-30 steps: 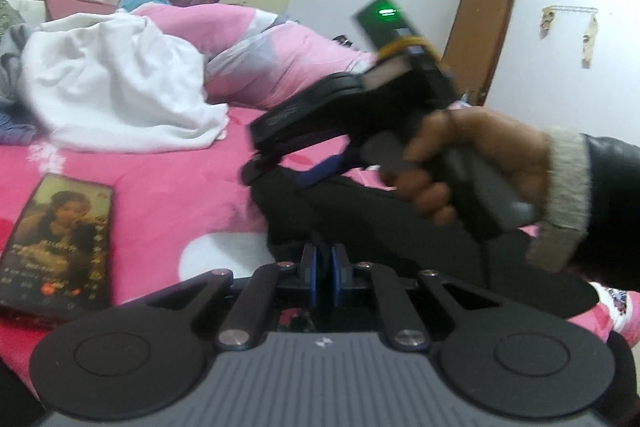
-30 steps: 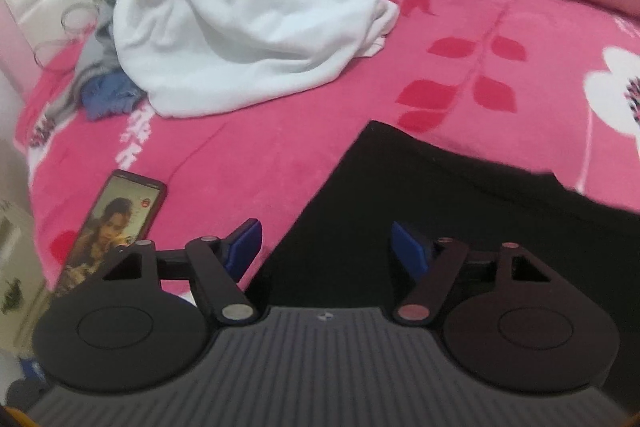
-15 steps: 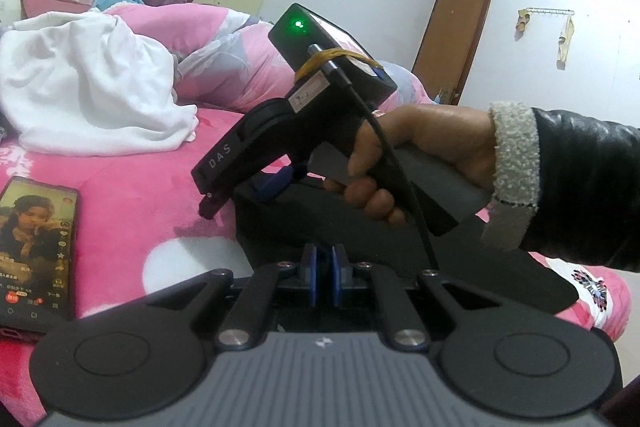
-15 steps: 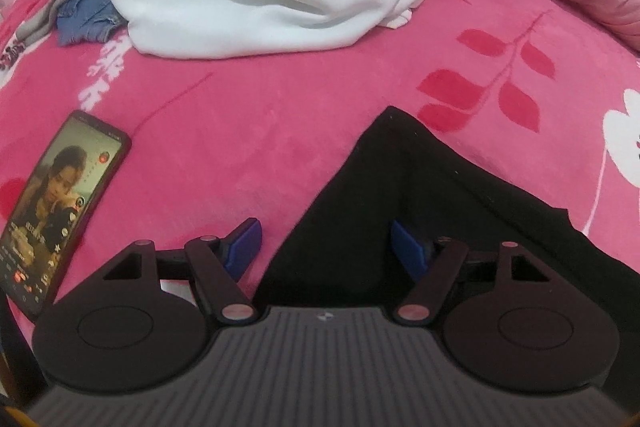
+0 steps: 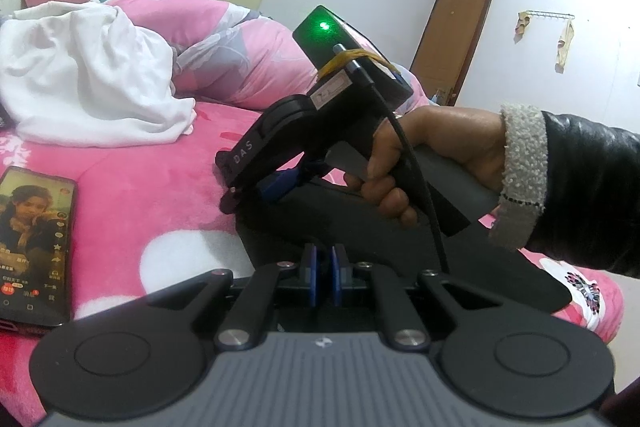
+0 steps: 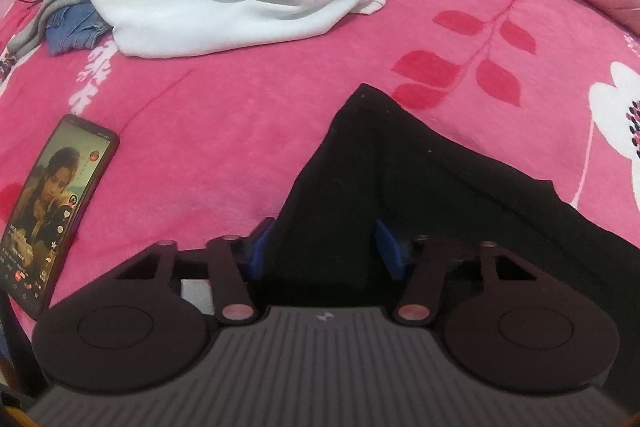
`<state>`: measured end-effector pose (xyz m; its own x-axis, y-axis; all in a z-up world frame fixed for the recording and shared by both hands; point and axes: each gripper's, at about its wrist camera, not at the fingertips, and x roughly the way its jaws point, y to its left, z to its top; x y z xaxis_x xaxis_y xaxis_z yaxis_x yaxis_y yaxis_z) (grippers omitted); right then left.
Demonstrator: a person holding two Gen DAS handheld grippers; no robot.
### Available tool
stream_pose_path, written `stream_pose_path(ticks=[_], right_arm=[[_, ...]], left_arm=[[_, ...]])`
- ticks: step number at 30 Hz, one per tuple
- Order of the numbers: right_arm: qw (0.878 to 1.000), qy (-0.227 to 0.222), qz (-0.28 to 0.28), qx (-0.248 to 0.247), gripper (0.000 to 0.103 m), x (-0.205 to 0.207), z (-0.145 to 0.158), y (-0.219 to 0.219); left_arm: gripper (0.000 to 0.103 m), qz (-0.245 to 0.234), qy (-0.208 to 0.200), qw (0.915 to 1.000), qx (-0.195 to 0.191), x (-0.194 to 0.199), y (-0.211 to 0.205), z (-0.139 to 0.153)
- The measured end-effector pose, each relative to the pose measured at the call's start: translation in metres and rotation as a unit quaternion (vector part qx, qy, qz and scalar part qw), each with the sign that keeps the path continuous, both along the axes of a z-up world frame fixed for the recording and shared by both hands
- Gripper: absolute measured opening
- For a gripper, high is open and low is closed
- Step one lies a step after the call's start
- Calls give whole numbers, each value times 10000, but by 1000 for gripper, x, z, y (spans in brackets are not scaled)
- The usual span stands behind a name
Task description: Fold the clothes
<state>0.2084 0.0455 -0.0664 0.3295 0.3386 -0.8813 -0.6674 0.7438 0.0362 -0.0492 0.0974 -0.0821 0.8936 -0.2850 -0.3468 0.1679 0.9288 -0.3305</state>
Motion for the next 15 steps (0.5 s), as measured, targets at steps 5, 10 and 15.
stream_pose_path(ticks=[5,10,15], right_arm=[[9997,86,-142,186,17,3,6,-10],[9985,59,-267,479,10,3,14,-25],[9960,-60,-371,810,10,0,27,-43]], left_arm=[[8,21,-77,9999,61,0,-1,6],[8,-16,-171,9998,133,-1,-7,16],[8,-112,-280,9991,290,1,-20,29]])
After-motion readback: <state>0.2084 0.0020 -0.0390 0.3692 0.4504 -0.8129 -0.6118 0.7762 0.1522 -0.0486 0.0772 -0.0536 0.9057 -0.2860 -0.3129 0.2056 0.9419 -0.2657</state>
